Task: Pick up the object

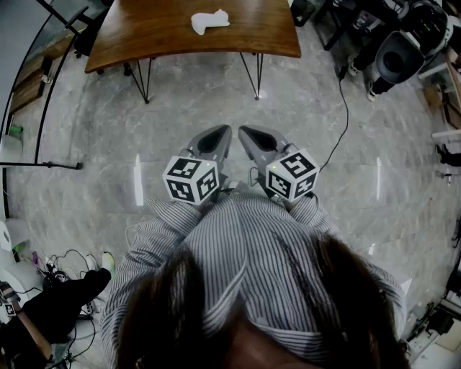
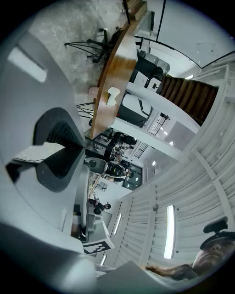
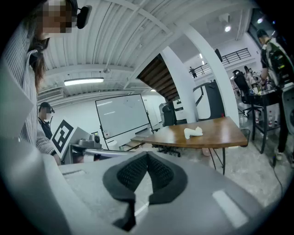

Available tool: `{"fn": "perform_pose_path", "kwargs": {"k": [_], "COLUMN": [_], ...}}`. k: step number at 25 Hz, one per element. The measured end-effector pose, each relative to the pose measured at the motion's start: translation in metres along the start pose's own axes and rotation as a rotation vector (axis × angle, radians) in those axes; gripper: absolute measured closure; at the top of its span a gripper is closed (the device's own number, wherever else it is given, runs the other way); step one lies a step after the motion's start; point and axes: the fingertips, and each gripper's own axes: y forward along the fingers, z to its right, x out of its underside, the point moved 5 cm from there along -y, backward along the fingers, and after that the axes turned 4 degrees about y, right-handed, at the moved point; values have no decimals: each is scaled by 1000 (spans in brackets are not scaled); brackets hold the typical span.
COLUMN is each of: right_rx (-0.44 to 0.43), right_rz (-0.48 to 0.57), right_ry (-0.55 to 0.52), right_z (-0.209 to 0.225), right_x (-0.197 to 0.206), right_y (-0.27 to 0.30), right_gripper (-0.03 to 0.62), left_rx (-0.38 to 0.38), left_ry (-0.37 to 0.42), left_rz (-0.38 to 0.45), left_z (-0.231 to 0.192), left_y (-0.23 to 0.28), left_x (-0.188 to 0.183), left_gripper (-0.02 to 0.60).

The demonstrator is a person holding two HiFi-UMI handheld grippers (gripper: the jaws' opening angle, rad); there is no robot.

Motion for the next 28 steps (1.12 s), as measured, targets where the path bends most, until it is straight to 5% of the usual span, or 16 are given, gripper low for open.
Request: {"fn": "perform_pose_path", "kwargs": {"k": [17,28], "right_rx": [11,48], "right_rz": [-19,67], "right_ry": [-8,3], "right_z": [7,38], "right_x": [2,-12], "right_y": [-14,-19], "right_gripper": [592,592], "left_rx": [-22,-34], "left_ry": [-45,-64], "left_rz": [4,48], "left_z": [9,10], "left_y": [3,22], "left_x": [3,-5], "left_gripper": [581,581]}}
